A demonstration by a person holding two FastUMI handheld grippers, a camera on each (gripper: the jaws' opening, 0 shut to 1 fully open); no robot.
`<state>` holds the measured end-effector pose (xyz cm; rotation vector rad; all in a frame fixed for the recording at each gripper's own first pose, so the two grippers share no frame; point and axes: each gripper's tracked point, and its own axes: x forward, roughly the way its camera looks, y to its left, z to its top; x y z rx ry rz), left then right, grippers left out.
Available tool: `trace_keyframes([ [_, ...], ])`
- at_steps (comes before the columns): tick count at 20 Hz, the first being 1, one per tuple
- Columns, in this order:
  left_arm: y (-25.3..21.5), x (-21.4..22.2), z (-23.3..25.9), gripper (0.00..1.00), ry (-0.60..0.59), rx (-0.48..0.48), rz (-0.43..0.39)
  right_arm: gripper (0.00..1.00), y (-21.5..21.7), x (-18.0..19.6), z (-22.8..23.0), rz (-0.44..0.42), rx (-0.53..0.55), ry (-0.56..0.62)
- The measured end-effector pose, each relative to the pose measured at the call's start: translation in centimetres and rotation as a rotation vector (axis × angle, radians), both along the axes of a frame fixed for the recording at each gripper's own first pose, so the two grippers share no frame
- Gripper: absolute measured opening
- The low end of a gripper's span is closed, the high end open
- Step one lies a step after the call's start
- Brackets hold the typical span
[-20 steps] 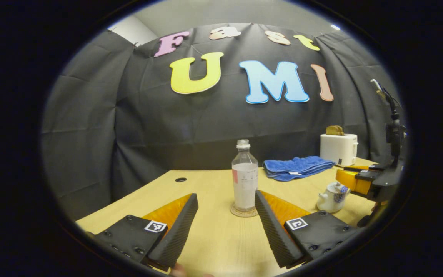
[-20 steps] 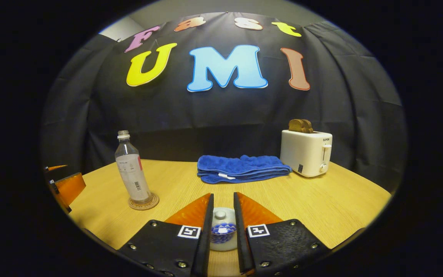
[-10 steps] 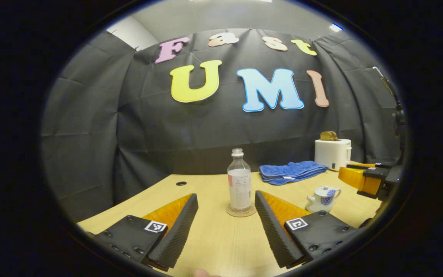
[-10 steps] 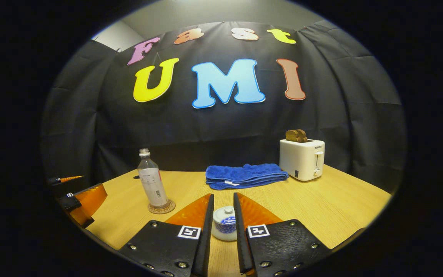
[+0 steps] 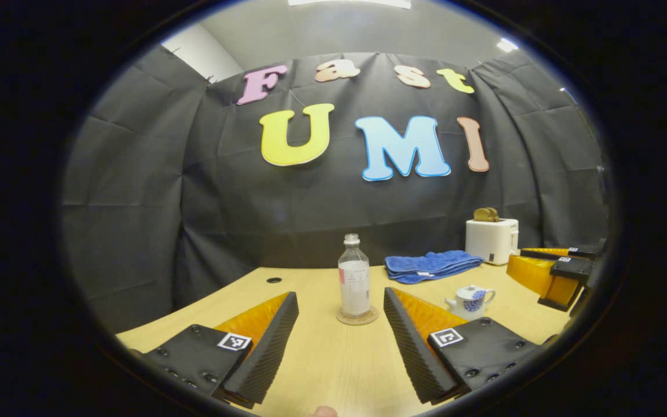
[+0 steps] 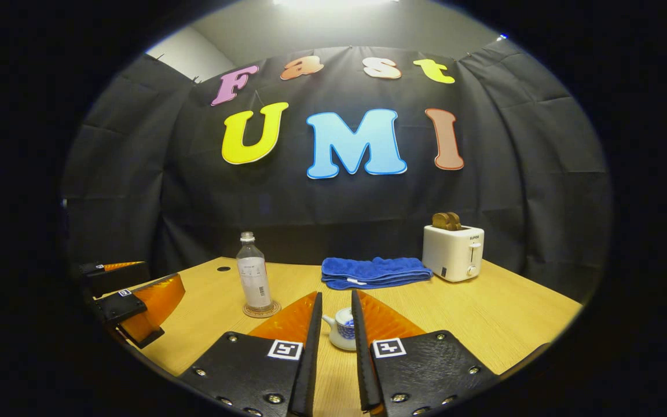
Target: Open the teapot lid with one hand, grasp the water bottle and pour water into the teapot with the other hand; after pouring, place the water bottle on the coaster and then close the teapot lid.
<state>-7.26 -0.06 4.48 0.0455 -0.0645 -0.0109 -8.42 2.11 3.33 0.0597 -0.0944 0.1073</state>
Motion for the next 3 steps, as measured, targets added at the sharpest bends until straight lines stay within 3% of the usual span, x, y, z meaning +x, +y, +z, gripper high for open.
trace_keyframes([
  [3, -0.12, -0.22, 0.28, 1.0, -0.009, -0.001, 0.001, 0.3, -0.09, -0.44, 0.09, 0.0, -0.001, -0.011],
])
